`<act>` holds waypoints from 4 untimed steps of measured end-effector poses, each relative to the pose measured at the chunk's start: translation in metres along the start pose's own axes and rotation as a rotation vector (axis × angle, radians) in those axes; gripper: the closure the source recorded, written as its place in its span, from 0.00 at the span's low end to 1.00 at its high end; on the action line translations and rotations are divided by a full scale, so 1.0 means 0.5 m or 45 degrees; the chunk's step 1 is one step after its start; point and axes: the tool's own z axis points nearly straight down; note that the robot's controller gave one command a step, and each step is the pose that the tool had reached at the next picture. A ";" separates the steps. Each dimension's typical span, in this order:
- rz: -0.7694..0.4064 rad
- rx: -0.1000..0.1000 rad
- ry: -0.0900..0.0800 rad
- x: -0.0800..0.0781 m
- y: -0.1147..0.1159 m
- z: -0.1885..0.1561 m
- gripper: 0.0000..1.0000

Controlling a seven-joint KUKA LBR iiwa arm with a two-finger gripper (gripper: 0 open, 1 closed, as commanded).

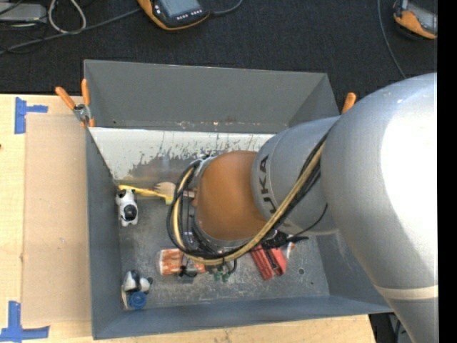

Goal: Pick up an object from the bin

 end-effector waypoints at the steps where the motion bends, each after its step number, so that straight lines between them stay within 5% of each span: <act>1: 0.001 0.006 0.017 0.007 -0.002 -0.031 1.00; 4: 0.010 0.004 0.017 0.006 -0.003 -0.179 1.00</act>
Offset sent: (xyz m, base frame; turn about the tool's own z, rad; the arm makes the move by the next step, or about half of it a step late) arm -0.0025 -0.0007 0.0494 0.0006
